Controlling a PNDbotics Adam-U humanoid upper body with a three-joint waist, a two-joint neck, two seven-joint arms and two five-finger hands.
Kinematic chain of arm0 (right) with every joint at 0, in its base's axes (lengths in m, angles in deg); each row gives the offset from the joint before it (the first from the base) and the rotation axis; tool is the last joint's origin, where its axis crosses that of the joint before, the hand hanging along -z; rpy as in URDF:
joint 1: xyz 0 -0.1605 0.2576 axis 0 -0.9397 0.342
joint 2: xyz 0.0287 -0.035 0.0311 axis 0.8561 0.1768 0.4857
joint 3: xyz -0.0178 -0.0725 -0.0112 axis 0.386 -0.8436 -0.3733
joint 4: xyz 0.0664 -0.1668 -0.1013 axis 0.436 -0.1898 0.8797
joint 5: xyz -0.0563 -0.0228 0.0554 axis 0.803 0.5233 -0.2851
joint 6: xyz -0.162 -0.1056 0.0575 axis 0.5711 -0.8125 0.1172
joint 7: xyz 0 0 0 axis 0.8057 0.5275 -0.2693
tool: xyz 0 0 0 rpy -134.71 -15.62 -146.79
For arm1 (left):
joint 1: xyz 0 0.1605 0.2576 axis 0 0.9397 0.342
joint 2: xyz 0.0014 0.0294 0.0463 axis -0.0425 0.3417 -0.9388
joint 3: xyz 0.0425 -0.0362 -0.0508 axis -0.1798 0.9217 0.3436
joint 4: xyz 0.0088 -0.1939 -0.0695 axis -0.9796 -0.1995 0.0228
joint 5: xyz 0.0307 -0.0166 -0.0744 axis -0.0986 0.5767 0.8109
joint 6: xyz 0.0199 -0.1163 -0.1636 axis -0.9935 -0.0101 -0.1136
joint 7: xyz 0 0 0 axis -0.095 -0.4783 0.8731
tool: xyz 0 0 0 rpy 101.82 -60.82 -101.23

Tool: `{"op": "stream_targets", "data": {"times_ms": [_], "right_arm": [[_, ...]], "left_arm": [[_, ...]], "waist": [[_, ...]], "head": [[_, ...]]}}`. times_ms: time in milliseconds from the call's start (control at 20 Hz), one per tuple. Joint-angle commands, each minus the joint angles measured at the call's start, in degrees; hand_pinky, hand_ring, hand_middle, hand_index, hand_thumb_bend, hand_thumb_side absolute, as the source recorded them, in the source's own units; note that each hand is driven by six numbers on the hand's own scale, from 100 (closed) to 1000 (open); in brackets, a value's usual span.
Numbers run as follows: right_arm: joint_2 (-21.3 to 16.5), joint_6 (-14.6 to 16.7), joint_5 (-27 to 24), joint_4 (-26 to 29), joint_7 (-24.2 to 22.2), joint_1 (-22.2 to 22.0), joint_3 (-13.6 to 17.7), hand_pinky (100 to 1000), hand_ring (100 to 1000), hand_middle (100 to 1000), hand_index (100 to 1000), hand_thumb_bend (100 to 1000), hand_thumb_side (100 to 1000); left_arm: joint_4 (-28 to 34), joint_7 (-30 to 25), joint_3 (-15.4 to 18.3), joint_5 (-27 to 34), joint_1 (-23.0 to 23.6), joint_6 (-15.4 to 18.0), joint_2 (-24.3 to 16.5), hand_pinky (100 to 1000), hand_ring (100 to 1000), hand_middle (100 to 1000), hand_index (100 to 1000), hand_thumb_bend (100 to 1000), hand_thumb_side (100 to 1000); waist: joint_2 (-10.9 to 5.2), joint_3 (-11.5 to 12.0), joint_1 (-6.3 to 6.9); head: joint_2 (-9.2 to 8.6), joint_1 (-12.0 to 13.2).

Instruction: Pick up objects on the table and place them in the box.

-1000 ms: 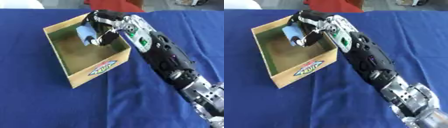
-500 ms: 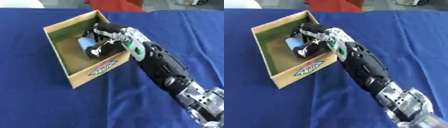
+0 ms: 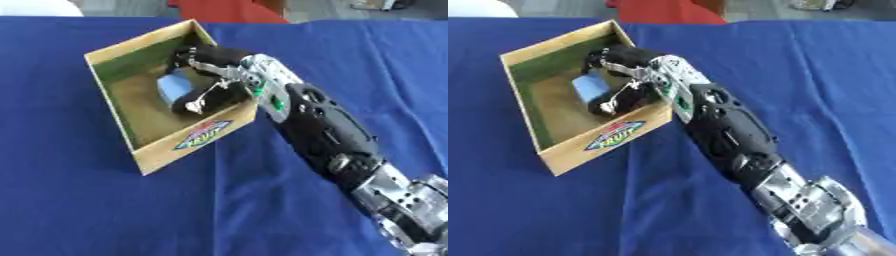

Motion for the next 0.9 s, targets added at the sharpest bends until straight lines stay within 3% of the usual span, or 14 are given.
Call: {"op": "stream_targets", "data": {"times_ms": [50, 250, 500, 700, 900], "right_arm": [[-1.0, -0.6, 0.7, 3.0, -0.8, 1.7, 0.3, 782, 899, 905, 884, 291, 344], [-1.4, -1.5, 0.3, 5.5, -0.9, 2.1, 0.5, 780, 889, 902, 882, 276, 353], [-2.7, -2.9, -2.8, 10.3, -0.2, 2.4, 0.8, 760, 857, 890, 873, 192, 398], [-4.8, -4.7, -6.7, 16.5, 0.1, 2.2, 0.7, 740, 826, 871, 856, 141, 406], [-8.5, -8.4, -11.7, 24.7, 0.7, 1.3, 0.8, 716, 783, 826, 820, 100, 420]], "left_arm": [[0.8, -0.1, 0.5, 0.1, -0.3, -0.1, -0.6, 755, 781, 685, 804, 405, 975], [0.8, -0.1, 0.5, 0.1, -0.3, -0.2, -0.6, 756, 781, 685, 804, 407, 974], [0.8, -0.2, 0.6, 0.0, -0.1, -0.3, -0.7, 756, 781, 684, 804, 407, 974], [0.8, -0.2, 0.7, -0.1, 0.1, -0.3, -0.9, 756, 781, 684, 803, 406, 974], [0.8, 0.0, 0.8, -0.2, 0.3, -0.4, -1.0, 756, 780, 684, 803, 407, 974]], "waist": [[-1.18, -0.1, 0.46], [-1.41, -0.3, 0.58], [-1.71, -0.7, 0.65], [-1.89, -1.1, 0.74], [-2.00, -1.6, 0.81]], "head": [[-0.02, 0.0], [-0.04, 0.0], [0.04, 0.1], [0.22, 0.4], [0.47, 0.8]]}}
